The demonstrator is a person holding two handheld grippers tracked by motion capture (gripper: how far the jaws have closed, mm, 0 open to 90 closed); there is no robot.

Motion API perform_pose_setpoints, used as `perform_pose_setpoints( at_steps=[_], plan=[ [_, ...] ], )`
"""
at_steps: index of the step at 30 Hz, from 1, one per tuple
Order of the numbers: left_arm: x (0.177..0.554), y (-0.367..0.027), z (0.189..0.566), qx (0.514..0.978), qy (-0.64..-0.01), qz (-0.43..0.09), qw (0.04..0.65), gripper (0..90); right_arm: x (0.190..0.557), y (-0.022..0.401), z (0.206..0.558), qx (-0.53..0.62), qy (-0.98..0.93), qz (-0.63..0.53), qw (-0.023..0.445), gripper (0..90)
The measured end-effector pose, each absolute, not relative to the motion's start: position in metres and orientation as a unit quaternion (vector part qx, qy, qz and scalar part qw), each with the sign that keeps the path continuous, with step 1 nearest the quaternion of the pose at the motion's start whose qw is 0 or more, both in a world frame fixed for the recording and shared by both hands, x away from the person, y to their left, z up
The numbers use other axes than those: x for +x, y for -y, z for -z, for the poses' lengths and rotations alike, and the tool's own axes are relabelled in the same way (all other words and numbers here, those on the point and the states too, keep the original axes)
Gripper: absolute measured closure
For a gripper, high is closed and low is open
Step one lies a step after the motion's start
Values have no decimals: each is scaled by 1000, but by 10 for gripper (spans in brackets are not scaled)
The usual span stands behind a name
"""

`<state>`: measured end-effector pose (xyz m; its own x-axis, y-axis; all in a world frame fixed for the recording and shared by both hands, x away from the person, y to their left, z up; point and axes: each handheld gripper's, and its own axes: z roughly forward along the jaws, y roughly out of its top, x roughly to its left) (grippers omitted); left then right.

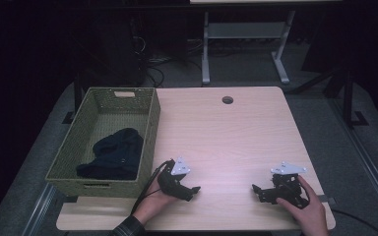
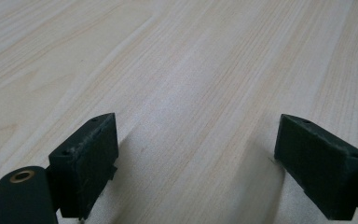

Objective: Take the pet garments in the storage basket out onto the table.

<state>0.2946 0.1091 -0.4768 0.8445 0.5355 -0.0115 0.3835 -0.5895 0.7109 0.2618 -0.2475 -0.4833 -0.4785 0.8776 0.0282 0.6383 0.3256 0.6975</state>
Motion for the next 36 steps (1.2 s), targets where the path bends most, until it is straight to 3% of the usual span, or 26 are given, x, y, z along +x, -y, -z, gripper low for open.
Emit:
perform_pose_setpoints(
  at_steps=[36],
  plan=[
    [300,-111,462,879,-268,-100,382,138,262,248,483,476,-794,-331,181,0]
  ],
)
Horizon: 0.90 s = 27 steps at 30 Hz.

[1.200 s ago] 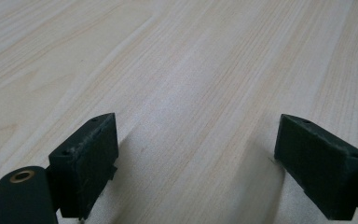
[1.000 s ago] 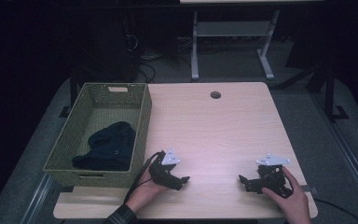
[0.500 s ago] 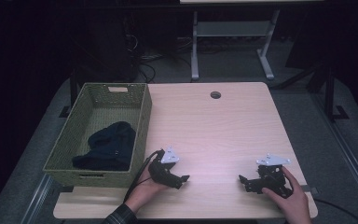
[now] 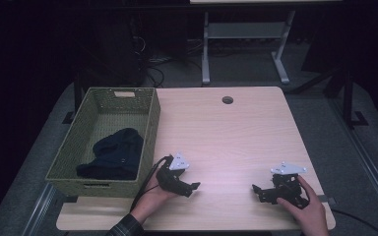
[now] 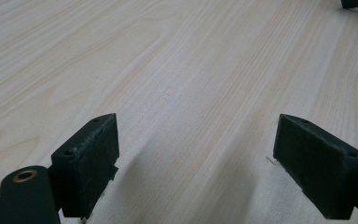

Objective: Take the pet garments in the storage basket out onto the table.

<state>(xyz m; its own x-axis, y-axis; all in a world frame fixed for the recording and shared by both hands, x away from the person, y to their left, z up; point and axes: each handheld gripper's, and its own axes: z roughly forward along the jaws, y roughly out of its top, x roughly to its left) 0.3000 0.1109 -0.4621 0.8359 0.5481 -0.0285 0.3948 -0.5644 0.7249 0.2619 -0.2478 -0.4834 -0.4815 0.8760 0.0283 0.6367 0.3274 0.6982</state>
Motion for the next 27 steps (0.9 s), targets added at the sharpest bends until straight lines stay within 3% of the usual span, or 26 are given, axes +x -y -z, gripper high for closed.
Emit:
perform_pose_setpoints(
  at_steps=[27],
  plan=[
    [303,-113,450,874,-267,-102,393,139,262,248,483,475,-795,-331,180,0]
  ],
)
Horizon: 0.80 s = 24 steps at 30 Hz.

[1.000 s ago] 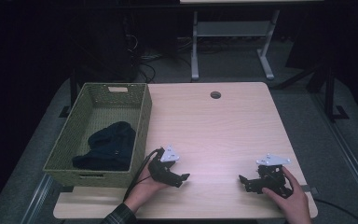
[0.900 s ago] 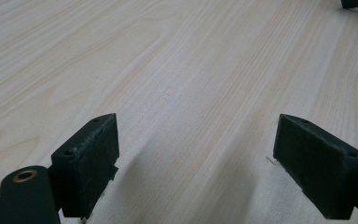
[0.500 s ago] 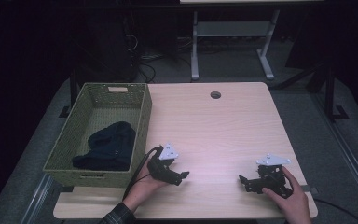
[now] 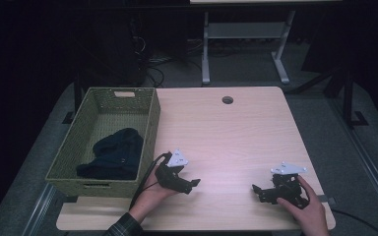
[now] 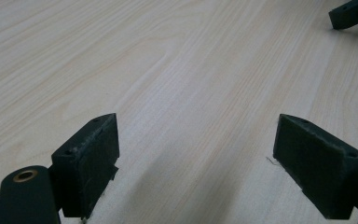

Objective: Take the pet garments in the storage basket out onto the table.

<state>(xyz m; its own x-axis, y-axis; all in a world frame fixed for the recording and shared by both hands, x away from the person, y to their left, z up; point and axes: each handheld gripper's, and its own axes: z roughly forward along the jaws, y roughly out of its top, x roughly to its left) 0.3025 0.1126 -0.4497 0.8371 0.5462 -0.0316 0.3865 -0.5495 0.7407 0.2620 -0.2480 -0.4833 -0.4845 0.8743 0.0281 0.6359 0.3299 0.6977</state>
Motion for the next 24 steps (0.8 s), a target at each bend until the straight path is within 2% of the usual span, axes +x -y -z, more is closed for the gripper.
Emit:
perform_pose_setpoints(
  at_steps=[24],
  plan=[
    [305,-114,434,871,-266,-104,399,140,262,248,483,472,-797,-331,180,0]
  ],
)
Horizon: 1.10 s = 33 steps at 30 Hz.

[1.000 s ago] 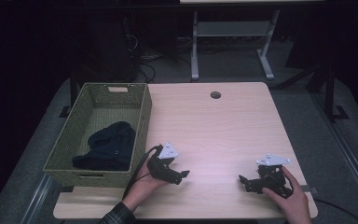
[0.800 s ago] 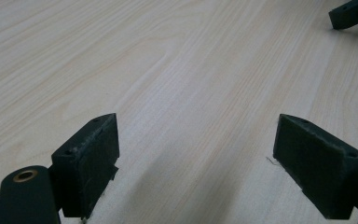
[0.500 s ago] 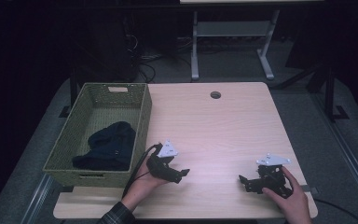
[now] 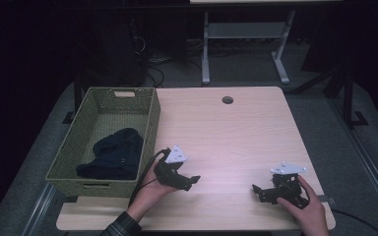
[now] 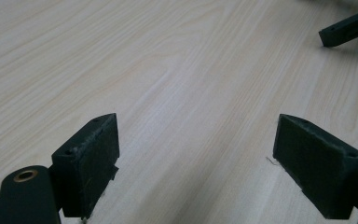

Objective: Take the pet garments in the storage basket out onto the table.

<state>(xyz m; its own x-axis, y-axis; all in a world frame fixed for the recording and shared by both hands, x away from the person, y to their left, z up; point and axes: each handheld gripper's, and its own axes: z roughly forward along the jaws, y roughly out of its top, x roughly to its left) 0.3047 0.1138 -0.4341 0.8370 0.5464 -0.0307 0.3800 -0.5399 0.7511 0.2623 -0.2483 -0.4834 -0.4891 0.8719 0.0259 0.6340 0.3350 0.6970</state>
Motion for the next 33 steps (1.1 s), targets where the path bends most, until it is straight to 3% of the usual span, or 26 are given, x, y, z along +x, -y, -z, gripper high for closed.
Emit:
perform_pose_setpoints(
  at_steps=[33],
  plan=[
    [311,-114,407,869,-260,-104,409,141,262,248,483,472,-797,-331,180,0]
  ],
)
